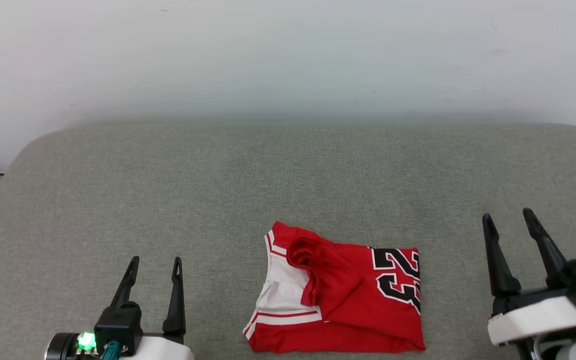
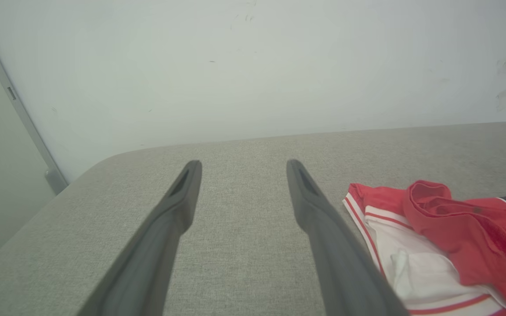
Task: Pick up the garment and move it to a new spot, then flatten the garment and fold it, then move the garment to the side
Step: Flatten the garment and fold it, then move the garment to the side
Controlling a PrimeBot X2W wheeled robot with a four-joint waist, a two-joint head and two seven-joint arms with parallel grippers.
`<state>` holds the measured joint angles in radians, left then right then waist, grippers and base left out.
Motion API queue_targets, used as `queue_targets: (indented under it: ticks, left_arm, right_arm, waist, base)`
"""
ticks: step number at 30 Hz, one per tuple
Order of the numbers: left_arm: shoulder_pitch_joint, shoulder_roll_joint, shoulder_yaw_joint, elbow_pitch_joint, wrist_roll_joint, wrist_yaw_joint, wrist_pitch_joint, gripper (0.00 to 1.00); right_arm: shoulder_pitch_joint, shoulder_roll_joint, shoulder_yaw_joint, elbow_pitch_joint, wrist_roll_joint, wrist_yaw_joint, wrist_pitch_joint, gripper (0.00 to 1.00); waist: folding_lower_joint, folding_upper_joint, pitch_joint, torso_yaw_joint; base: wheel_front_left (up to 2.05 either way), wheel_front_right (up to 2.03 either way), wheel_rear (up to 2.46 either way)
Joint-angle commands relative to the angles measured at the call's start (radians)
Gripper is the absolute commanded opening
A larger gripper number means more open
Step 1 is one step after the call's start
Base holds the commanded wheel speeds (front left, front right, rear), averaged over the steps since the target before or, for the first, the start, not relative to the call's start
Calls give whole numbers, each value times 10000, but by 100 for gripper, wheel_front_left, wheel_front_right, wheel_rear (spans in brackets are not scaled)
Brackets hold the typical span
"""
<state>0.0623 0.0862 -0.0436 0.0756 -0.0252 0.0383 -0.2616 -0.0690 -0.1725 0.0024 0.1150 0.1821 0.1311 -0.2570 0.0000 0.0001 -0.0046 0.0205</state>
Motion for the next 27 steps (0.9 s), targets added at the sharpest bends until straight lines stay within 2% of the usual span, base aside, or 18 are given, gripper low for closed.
queue_targets:
  ticks: [1, 5, 11, 27]
  left_arm:
    - [130, 26, 14, -36, 10, -24, -46, 100]
    - [225, 32, 32, -94, 7, -55, -46, 100]
    - [449, 10, 60, -198, -29, -68, -46, 100]
    - [637, -78, 39, -63, -112, -282, -46, 100]
  right_arm:
    - [331, 199, -179, -222, -104, -9, -59, 100]
    - [1028, 657, -633, -897, -365, -9, -73, 100]
    - [2056, 1065, -766, -1487, -380, -9, -78, 100]
    - [2698, 1239, -729, -1136, -434, -9, -81, 100]
  waist:
    - [0, -1, -26, -2]
    - [0, -1, -100, 22]
    - [0, -1, -181, 74]
    - [0, -1, -388, 278]
  base:
    - [0, 0, 0]
    - [0, 0, 0]
    - [0, 0, 0]
    - [0, 0, 0]
